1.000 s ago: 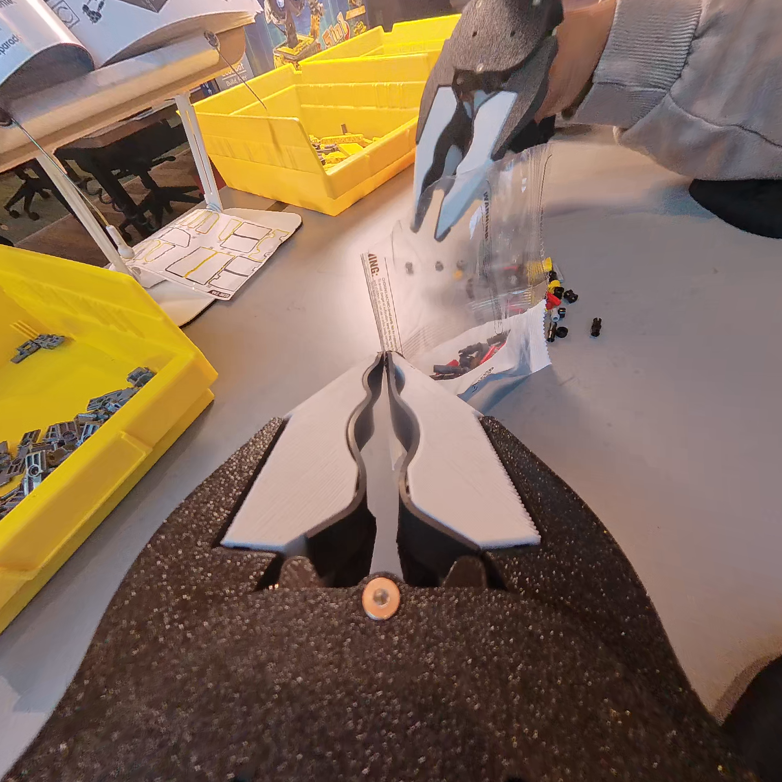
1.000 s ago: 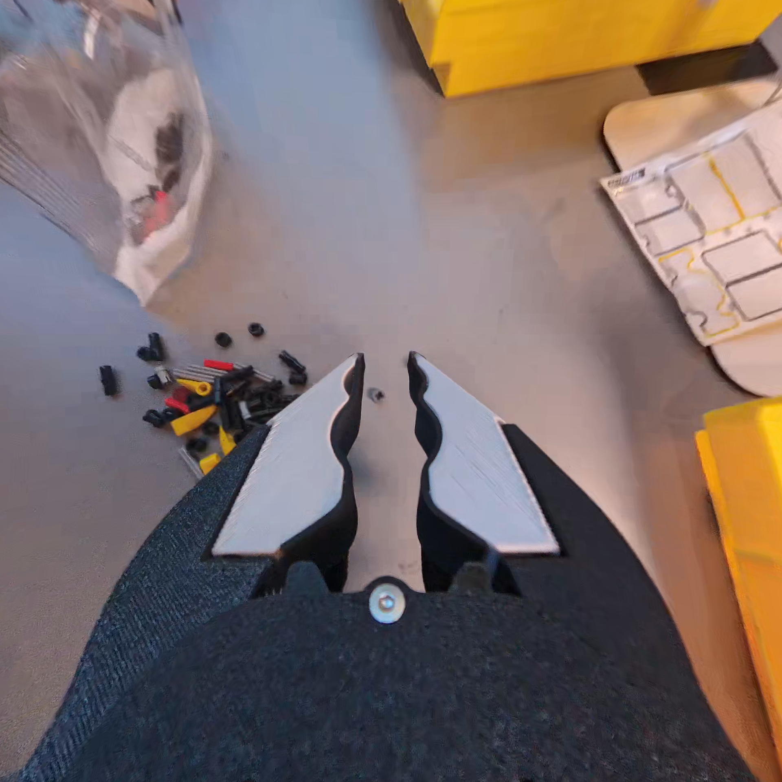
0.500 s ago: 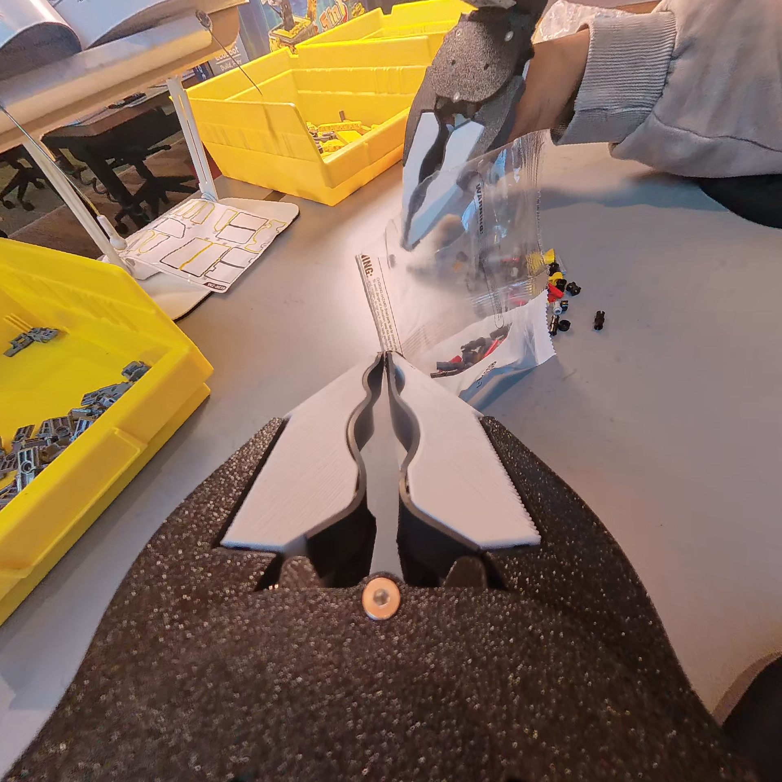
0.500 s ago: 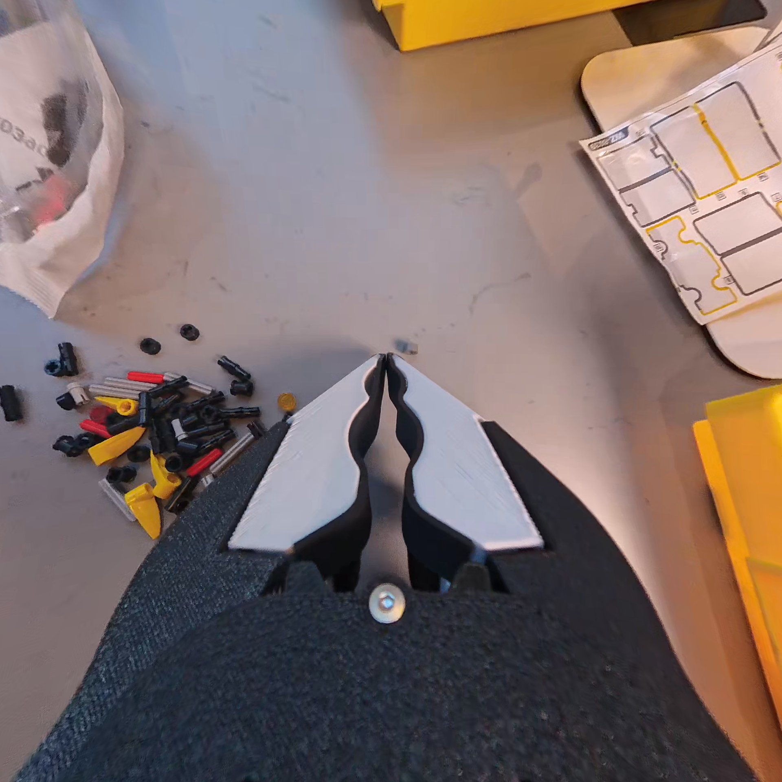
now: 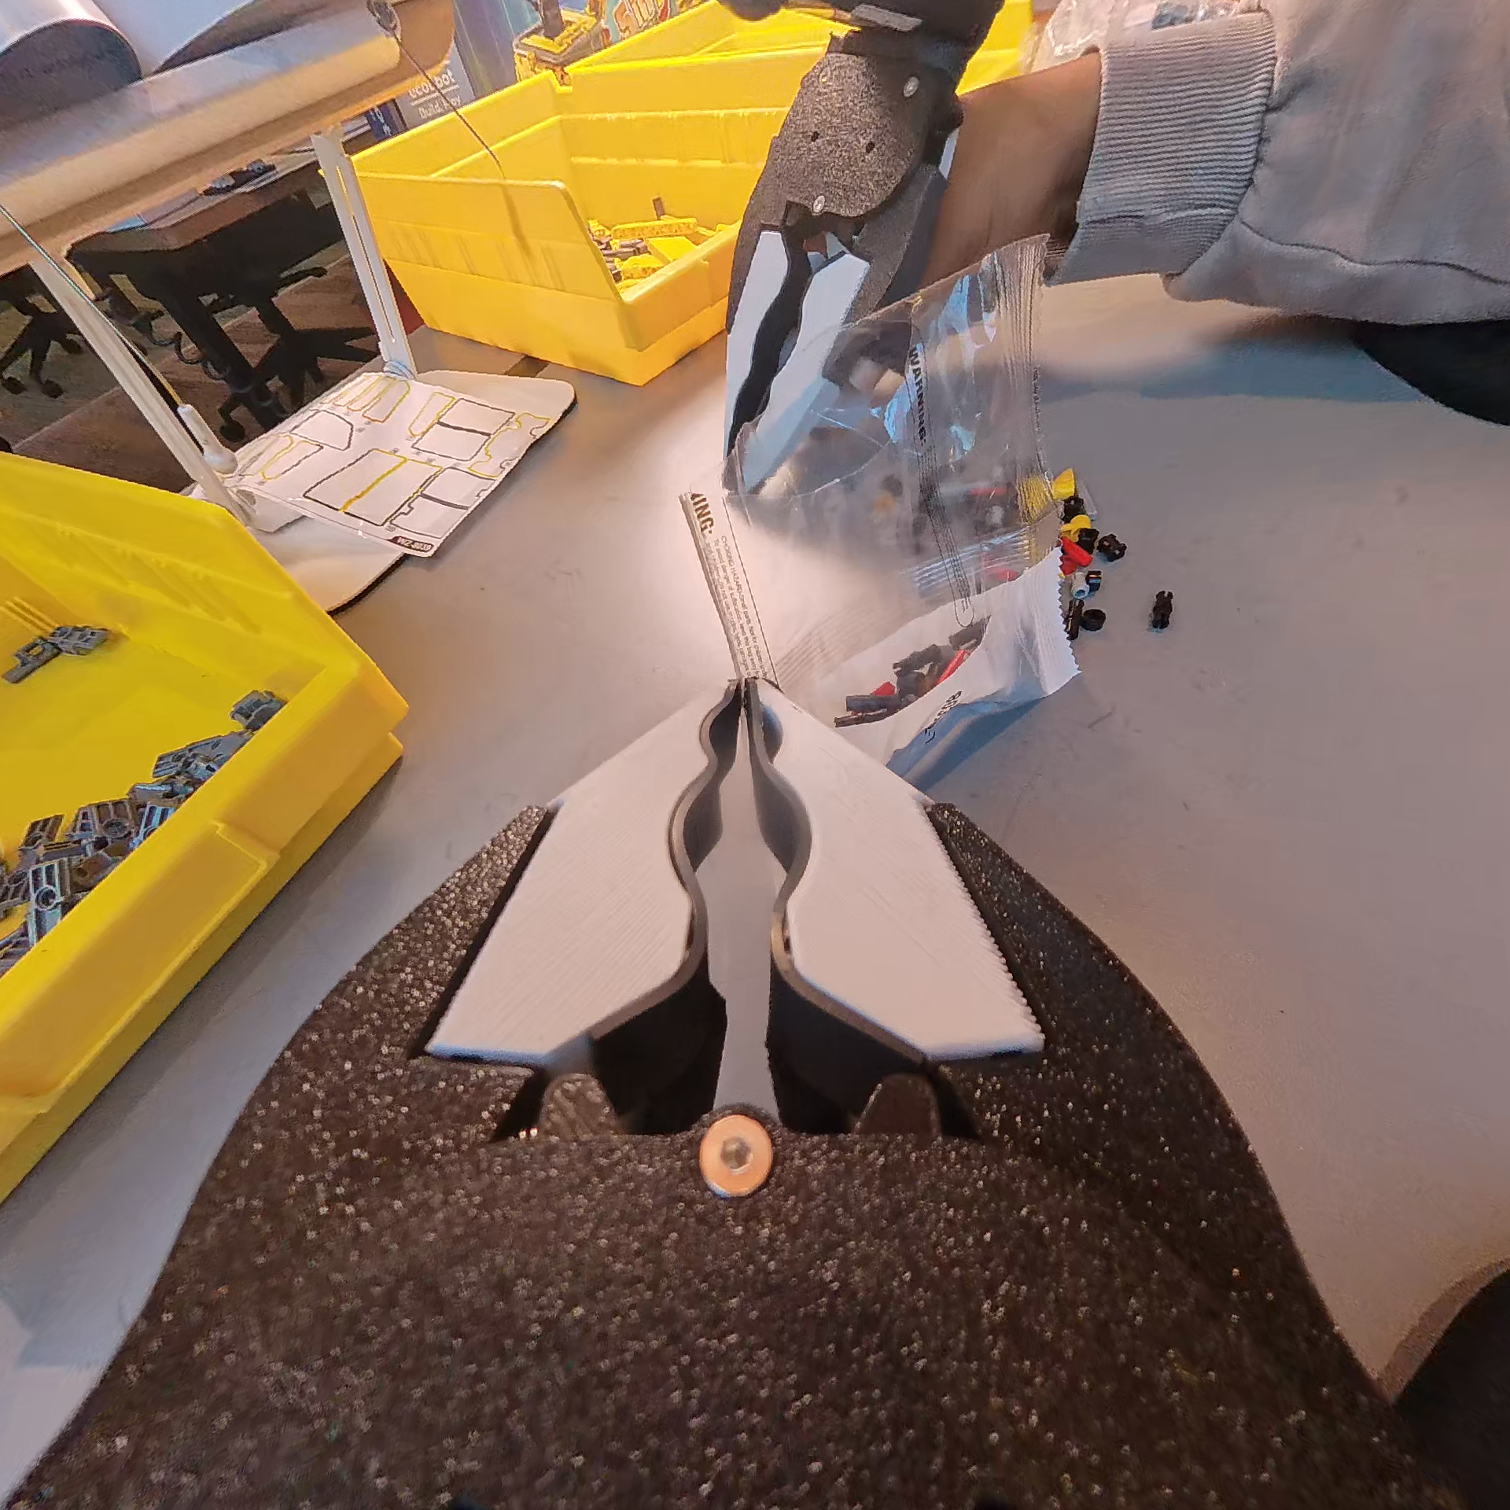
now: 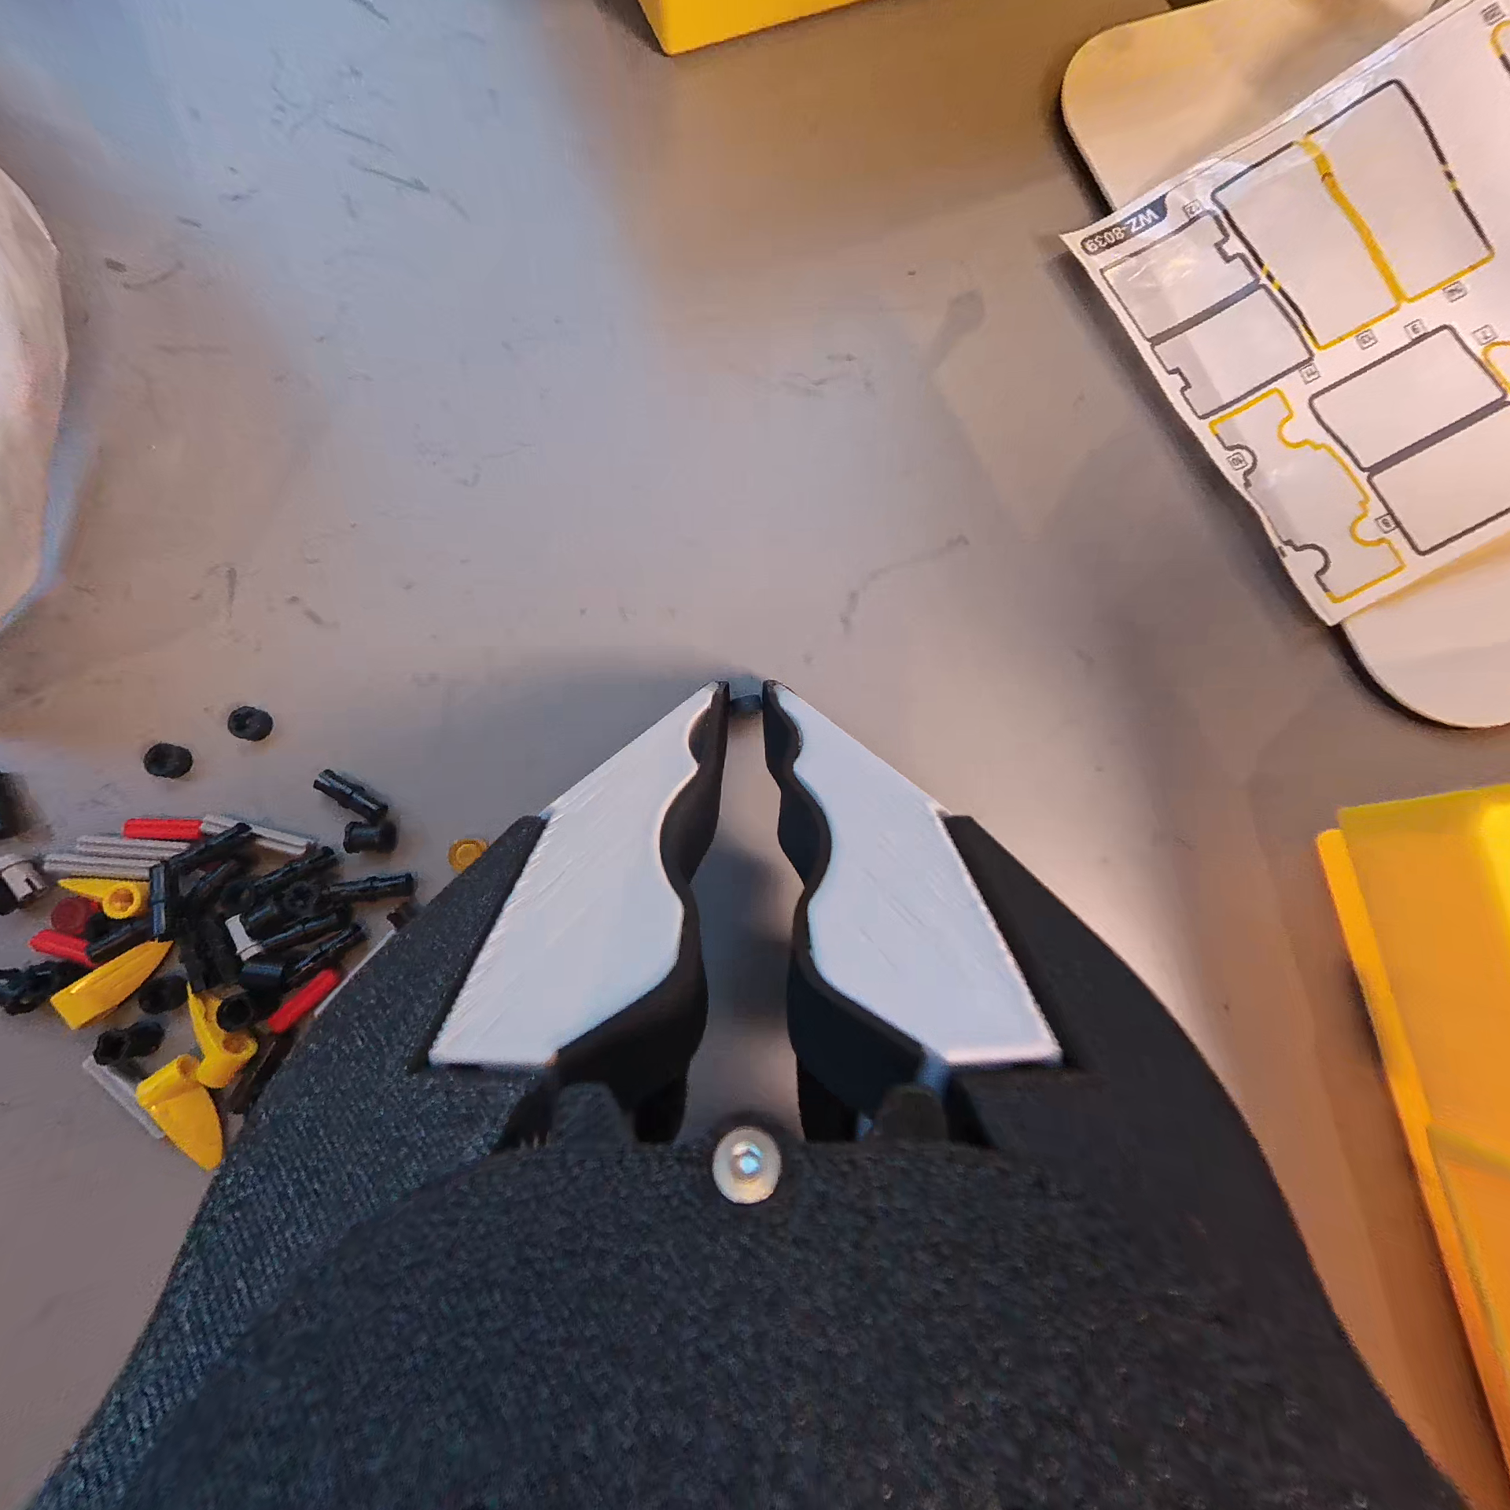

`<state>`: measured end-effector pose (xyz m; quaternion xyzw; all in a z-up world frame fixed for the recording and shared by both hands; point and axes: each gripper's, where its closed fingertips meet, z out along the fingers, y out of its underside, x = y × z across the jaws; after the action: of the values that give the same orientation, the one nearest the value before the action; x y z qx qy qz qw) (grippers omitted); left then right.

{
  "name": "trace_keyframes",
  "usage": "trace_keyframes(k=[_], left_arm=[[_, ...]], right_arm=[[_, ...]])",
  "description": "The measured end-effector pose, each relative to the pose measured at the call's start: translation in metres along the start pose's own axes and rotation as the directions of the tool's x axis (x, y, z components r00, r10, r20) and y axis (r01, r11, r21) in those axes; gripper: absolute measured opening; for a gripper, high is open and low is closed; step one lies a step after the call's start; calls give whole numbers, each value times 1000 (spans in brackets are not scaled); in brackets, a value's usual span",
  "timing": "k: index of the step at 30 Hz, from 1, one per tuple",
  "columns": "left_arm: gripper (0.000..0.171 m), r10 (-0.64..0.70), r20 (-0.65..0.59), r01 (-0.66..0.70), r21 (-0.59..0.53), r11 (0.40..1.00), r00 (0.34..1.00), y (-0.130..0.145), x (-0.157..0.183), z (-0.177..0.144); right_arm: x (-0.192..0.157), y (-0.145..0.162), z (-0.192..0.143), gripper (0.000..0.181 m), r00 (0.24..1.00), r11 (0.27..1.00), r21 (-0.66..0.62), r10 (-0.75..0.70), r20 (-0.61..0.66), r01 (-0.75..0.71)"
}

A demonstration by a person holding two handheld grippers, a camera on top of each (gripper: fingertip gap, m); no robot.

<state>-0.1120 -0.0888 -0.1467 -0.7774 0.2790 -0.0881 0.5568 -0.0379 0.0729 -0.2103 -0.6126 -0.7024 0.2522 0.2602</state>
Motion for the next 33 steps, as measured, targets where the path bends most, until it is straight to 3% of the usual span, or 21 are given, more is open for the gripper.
trace_keyframes(k=[3,5,7,10,12,15,19,22,24,27,29,33], left_arm=[[0,-2,3,2,1,1000,1000,0,-1,-1],[0,-1,3,1,2,1000,1000,0,-1,-1],[0,3,3,-3,2,1000,1000,-1,0,0],[0,2,0,-2,0,1000,1000,0,0,0],[0,1,-1,-1,-2,1000,1000,1,0,1],[0,-1,-1,1,1,1000,1000,0,0,0],[0,-3,1,3,3,1000,1000,0,-1,-1],[0,-1,3,1,6,1000,1000,-1,-1,-2],[0,-1,2,1,4,1000,1000,0,-1,-2],[0,0,-1,0,0,1000,1000,0,0,-1],[0,2,-2,-2,-4,1000,1000,1,0,0],[0,4,1,-4,2,1000,1000,-1,0,-1]], right_arm=[[-2,1,-2,7,1000,1000,0,-1,17,1],[-8,-11,-11,7,999,996,82,17,49,-21],[-28,-52,-38,7,991,961,275,4,132,-40],[-79,-117,-88,7,956,847,528,-110,271,-52],[-108,-133,-94,8,933,830,556,-165,321,-45],[-121,-130,-70,15,940,860,510,-179,289,7],[-100,-130,-75,19,943,835,538,-80,324,-114],[-63,-105,-79,17,972,882,464,-39,232,-76],[-40,-53,-61,18,989,968,248,-72,130,38],[-33,9,-40,20,984,995,41,-97,151,92],[-35,24,-32,20,980,995,3,-98,174,99],[-37,28,-27,15,978,994,-21,-106,180,111]])
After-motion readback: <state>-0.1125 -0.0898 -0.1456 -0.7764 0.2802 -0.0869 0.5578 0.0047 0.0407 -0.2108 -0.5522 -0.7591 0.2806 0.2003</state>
